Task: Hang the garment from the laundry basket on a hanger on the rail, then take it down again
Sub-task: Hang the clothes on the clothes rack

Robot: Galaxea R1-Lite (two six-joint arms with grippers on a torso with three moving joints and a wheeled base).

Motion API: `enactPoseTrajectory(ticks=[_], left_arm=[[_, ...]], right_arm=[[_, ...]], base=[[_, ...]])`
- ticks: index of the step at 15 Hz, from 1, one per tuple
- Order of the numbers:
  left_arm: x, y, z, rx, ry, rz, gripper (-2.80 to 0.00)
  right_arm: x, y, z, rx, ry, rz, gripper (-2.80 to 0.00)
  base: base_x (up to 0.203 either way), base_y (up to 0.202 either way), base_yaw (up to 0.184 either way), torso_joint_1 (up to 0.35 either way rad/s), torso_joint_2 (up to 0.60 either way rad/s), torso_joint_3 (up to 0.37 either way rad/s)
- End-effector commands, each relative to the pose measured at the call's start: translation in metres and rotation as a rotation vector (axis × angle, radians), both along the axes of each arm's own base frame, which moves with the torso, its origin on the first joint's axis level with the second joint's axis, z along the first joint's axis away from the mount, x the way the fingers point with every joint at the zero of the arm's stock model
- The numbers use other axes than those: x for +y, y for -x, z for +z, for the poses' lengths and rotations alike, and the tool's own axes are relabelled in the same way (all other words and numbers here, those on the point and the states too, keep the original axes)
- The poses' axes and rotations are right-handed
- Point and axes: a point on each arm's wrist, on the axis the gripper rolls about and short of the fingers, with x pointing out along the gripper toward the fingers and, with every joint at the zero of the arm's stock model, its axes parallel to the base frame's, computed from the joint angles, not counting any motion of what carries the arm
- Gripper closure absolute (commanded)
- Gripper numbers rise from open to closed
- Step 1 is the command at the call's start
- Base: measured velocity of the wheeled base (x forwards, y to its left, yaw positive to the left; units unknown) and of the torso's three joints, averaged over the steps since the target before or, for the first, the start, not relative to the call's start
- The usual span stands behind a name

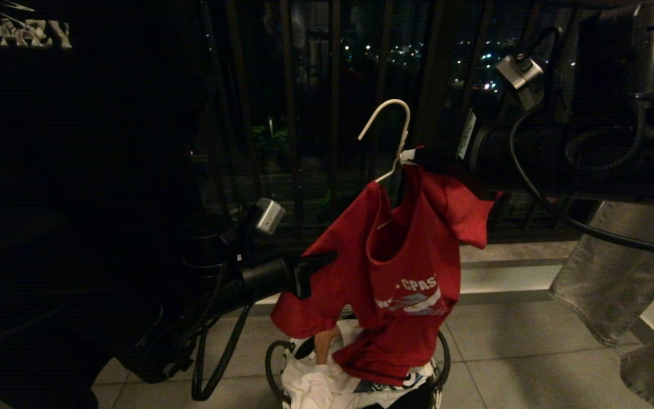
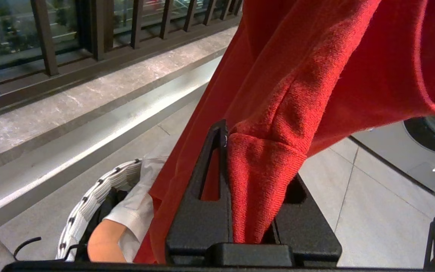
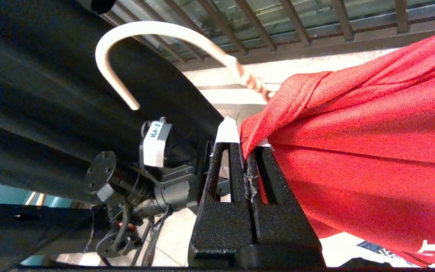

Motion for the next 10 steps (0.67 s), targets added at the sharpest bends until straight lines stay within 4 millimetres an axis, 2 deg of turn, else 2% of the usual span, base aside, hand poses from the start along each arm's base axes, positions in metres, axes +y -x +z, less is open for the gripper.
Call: enactPoseTrajectory(ticks=[1, 2, 3, 10], left_arm=[[-0.0007, -0.0003, -0.0009, 0.001, 0.002, -0.003, 0.0], [-0.0007, -0.0003, -0.0008, -0.002, 0.002, -0.003, 0.0], [-0.0007, -0.0003, -0.0008, -0.002, 0.002, -0.003, 0.0], [-0.0012, -0.0023, 0.0009, -0.032, 0.035, 0.001, 0.0]], right_arm=[[0.0004, 0.0012, 0.0007, -0.001, -0.004, 0.002, 0.0], [0.0003, 0.0012, 0.0004, 0.0, -0.002, -0.001, 0.0], [0.0005, 0.0013, 0.0008, -0.001, -0.004, 0.0, -2.8], [0.0009, 0.001, 0.0014, -0.004, -0.004, -0.001, -2.8]], base=[[0.0, 0.0, 0.0, 0.0, 0.0, 0.0], [0.0, 0.0, 0.0, 0.0, 0.0, 0.0], [0.0, 0.0, 0.0, 0.0, 0.0, 0.0], [0.0, 0.0, 0.0, 0.0, 0.0, 0.0]])
